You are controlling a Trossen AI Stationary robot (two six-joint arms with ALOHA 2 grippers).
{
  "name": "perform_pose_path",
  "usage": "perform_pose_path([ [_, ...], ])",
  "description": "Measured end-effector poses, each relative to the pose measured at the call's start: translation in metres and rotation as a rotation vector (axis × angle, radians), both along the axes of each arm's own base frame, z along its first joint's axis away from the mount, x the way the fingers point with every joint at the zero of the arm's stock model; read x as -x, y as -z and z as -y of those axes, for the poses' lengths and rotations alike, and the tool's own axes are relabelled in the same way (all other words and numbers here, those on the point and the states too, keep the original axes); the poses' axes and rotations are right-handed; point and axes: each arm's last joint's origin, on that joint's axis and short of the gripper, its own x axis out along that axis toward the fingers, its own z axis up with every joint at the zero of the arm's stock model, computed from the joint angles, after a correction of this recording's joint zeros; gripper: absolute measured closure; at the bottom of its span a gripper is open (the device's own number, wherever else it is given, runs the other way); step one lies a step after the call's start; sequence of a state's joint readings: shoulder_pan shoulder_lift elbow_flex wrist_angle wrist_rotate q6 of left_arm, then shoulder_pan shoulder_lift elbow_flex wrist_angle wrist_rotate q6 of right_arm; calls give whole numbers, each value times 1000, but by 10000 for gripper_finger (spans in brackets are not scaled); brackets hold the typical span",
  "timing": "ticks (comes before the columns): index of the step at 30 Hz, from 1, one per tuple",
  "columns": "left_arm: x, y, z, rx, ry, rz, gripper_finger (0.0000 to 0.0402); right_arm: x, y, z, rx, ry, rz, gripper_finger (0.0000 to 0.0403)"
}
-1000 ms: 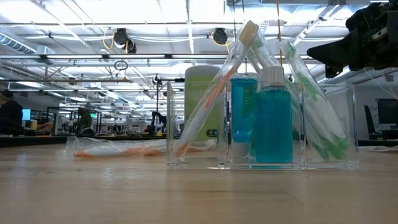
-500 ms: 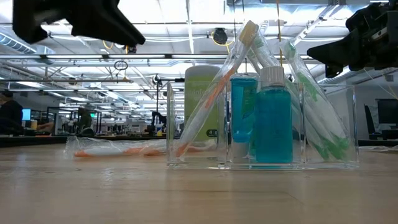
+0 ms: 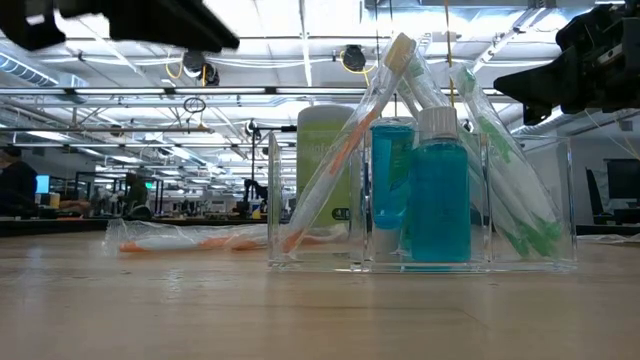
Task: Pick & Place toothbrushing station
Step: Put the orange toothbrush into the left compartment of the transparent organizer
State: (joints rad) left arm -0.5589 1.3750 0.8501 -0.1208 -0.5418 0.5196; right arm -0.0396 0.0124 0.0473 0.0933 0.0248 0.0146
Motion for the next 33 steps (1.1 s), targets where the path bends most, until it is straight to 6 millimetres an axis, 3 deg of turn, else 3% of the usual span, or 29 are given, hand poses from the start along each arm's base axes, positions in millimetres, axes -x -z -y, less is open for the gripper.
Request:
perform_pose_path([
  [8,-3,-12,9,-52,86,119,401,0,0,0,0,0,0,394],
  [21,-4,-14,9,-34,58,150,401,0,0,0,0,0,0,396],
  [23,-5,-14,4,20,-75,175,401,0,0,0,0,0,0,396],
  [28,-5,-7,-23,251,-649,331,400,0,0,0,0,0,0,395],
  [33,-7,8,-50,547,-837,217,385,0,0,0,0,0,0,395],
])
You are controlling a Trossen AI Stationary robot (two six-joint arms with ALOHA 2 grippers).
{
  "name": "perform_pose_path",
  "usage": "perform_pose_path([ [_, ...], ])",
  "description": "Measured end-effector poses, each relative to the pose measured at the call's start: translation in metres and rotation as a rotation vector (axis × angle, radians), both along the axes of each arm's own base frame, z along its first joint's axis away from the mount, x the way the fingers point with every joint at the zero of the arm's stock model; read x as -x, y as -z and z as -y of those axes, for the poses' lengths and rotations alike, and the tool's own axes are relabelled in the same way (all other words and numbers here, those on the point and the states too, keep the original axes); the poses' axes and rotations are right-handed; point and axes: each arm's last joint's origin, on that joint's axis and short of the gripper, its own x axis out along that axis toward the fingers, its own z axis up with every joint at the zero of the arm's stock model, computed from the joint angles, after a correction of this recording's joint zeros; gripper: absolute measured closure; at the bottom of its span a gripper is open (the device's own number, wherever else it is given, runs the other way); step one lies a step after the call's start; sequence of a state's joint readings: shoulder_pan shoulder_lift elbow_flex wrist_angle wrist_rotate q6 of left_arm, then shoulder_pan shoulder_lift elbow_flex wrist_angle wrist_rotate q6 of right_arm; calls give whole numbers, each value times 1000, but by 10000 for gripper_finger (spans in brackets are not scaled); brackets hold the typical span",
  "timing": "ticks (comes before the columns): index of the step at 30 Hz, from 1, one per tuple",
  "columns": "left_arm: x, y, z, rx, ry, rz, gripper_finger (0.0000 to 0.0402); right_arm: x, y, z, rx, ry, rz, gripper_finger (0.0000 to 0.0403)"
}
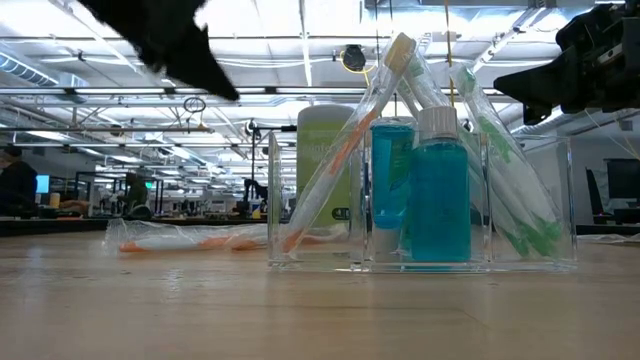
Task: Pick & Place toothbrushing station
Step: Put the orange toothbrush into the left compartment of the transparent organizer
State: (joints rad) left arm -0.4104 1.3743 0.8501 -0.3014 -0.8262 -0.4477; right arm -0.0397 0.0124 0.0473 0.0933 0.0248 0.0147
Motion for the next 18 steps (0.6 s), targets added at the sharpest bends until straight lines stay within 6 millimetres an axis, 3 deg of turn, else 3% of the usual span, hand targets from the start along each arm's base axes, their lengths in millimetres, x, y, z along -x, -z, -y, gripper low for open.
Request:
perform_pose_path([
  [4,-4,8,-17,264,4,-72,350,0,0,0,0,0,0,395],
  [8,-8,7,-22,405,12,-55,294,0,0,0,0,0,0,396],
  [13,-18,25,-27,379,-41,-98,221,0,0,0,0,0,1,395],
  [18,-48,53,-37,348,-37,-66,181,0,0,0,0,0,0,396],
])
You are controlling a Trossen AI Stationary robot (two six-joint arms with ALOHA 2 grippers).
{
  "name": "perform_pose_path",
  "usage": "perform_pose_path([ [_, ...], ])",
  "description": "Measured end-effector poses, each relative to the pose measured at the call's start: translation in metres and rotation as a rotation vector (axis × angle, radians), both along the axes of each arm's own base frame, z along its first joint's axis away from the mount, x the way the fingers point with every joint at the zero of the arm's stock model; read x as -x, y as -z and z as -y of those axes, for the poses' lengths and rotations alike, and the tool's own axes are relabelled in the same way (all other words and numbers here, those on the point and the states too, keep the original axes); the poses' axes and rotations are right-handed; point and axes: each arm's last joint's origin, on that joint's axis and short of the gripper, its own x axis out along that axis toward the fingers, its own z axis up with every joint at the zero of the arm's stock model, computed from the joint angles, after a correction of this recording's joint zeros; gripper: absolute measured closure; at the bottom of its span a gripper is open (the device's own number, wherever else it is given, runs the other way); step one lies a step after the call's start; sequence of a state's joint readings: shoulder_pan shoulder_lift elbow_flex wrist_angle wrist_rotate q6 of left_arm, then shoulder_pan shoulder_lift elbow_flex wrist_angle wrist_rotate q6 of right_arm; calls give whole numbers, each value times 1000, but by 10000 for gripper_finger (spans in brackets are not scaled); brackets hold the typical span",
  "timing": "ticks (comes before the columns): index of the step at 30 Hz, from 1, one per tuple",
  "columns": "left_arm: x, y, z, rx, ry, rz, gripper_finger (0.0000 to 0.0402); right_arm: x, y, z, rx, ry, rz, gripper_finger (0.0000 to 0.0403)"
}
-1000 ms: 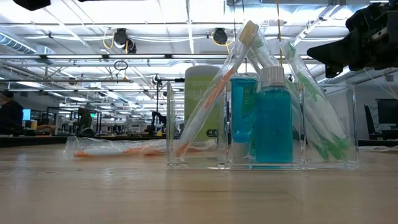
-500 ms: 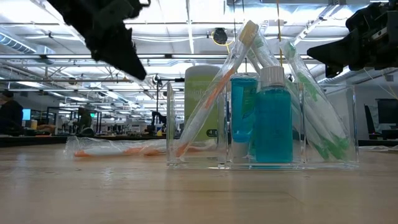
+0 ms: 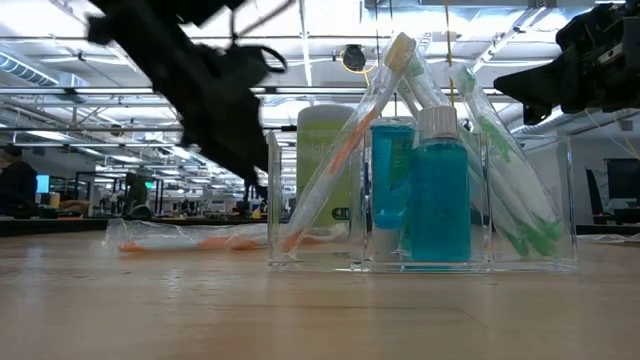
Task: Pick & Place toothbrushing station
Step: Put the orange toothbrush into the left compartment of the transparent organizer
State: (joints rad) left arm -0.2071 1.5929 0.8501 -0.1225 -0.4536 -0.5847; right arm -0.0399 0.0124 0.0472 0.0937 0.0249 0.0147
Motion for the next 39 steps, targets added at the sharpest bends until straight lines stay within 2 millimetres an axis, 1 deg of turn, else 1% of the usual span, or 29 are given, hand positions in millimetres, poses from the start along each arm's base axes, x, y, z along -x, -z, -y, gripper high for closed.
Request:
perform_pose_path([
  [2,-11,10,-7,18,35,16,174,0,0,0,0,0,3,394],
  [4,-19,21,-15,39,31,13,173,0,0,0,0,0,2,394],
  [7,-21,34,-31,59,-38,-26,172,0,0,0,0,0,2,396],
  [12,-24,46,-50,50,-91,-62,172,0,0,0,0,0,0,394],
  [16,-25,55,-57,70,-86,-82,172,0,0,0,0,0,1,396],
  [22,-26,59,-57,75,-77,-98,177,0,0,0,0,0,1,394],
  [24,-26,59,-57,82,-81,-95,192,0,0,0,0,-1,1,395],
  [27,-25,58,-57,92,-78,-95,236,0,0,0,0,-1,1,396],
  [30,-25,58,-56,94,-77,-100,296,0,0,0,0,0,1,394],
  [33,-25,59,-56,99,-71,-101,366,0,0,0,0,-1,1,395],
  [34,-25,59,-56,96,-65,-104,383,0,0,0,0,0,0,396],
  [35,-25,58,-56,94,-61,-104,391,0,0,0,0,0,0,396],
  [39,-22,48,-56,102,-31,-96,397,0,0,0,0,0,1,394],
])
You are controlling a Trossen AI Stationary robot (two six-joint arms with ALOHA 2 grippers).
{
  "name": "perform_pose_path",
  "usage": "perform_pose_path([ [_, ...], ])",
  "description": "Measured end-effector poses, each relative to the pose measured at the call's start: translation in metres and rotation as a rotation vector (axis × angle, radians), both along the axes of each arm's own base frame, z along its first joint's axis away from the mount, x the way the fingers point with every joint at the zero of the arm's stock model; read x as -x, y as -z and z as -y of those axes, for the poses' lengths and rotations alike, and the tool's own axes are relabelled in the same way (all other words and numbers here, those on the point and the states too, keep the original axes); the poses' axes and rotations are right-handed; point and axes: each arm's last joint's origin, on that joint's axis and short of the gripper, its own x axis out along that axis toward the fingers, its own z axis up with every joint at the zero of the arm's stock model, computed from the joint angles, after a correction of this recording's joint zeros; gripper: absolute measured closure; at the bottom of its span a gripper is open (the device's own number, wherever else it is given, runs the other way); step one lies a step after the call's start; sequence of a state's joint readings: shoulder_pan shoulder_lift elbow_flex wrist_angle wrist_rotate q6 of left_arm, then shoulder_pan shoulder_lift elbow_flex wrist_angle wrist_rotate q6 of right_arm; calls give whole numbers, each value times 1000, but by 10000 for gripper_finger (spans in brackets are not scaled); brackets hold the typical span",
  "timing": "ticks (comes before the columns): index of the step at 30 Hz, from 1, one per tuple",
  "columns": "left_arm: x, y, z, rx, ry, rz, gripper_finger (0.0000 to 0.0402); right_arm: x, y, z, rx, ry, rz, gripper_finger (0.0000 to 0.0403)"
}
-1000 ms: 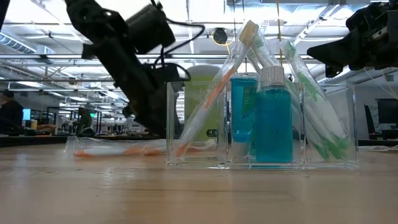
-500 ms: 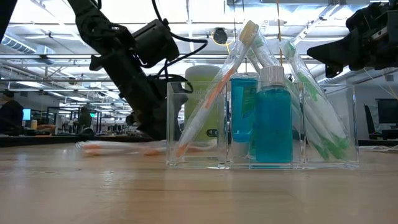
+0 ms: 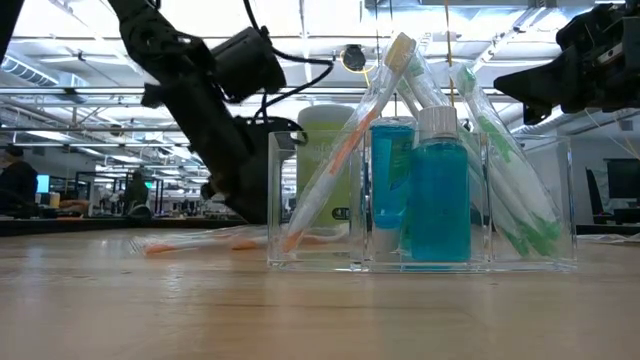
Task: Pick & Place toothbrushing station
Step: Put the orange toothbrush into the left compartment of the transparent organizer
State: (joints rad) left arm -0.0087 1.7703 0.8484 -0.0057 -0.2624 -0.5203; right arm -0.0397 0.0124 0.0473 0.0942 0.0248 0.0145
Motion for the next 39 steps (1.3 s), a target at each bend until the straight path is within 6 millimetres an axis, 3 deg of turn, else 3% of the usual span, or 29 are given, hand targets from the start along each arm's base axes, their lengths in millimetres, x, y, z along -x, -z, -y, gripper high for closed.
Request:
perform_pose_path([
  [5,5,-42,6,-27,58,133,401,0,0,0,0,0,0,396],
  [11,26,-99,27,-73,167,299,401,0,0,0,0,0,-1,394],
  [15,37,-110,39,-67,209,307,400,0,0,0,0,0,-1,396],
  [21,45,-106,39,-115,86,233,384,0,0,0,0,0,-1,394],
  [27,62,-143,52,-186,230,385,395,0,0,0,0,0,1,395],
  [31,69,-130,41,-105,129,258,394,0,0,0,0,0,0,395],
  [36,70,-86,35,9,-26,-48,356,0,0,0,0,0,0,395],
  [39,63,-64,38,68,-100,-137,321,0,-1,0,0,0,6,394],
])
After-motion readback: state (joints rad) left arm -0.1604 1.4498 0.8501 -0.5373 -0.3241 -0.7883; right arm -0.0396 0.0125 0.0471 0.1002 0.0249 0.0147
